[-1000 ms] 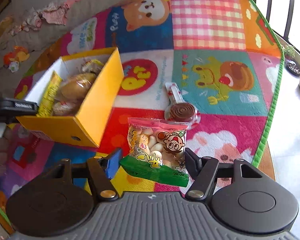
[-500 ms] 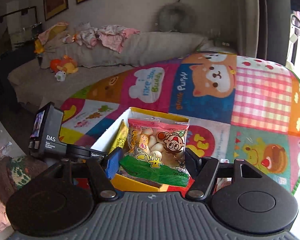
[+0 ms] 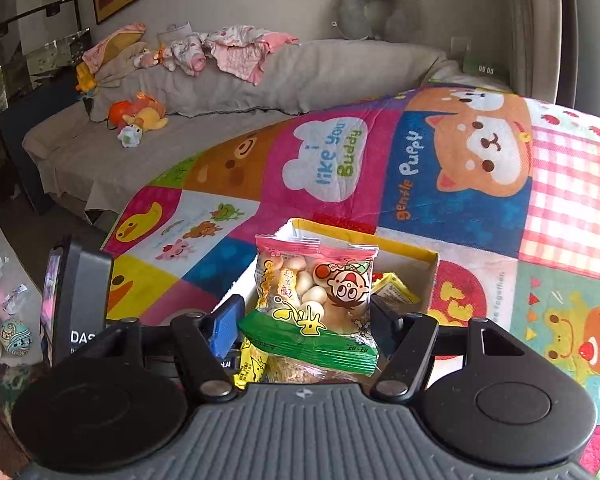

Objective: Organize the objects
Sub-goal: 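Carry the green candy bag into the yellow box with the right tool and release, then move the right tool to the swirl lollipop and grasp its stick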

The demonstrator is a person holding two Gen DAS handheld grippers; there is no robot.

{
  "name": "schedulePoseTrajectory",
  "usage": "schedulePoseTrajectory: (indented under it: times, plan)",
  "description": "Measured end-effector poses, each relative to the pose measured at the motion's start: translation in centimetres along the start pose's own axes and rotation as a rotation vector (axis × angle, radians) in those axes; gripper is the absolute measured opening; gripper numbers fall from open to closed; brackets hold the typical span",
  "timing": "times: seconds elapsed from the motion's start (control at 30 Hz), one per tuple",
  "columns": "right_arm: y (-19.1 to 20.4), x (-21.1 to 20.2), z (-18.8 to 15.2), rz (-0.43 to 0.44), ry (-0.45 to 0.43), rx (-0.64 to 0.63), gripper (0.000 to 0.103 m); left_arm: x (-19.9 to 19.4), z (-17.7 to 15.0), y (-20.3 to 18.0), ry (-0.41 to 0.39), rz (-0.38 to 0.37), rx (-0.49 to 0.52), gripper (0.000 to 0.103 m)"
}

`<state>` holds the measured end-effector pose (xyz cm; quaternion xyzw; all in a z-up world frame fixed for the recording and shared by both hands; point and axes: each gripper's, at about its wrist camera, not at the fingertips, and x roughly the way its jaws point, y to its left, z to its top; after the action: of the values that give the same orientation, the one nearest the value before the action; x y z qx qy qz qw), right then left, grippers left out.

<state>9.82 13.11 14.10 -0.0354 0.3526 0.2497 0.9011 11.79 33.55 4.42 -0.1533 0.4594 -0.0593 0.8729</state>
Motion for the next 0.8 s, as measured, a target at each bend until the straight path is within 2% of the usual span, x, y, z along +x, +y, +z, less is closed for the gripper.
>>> schedulePoseTrajectory:
  times: [0.13,0.37,0.6,0.8]
  plan:
    - [0.1,0.5,0.0,0.010,0.016,0.013,0.074,0.0,0.0,0.0,0.000,-0.002,-0.001,0.021]
    - [-1.0,0.4,-0.9,-0.055,0.018,0.014,0.080,0.0,0.0,0.0,0.000,-0.002,-0.002,0.021]
    - [-5.5,0.0,-2.5,-0.159,0.037,0.081,0.082,0.0,0.0,0.0,0.001,-0.002,-0.001,0.021]
    - [-11.3,-0.6,-5.3,-0.285,0.083,0.173,0.083,0.0,0.0,0.0,0.001,-0.001,-0.001,0.021]
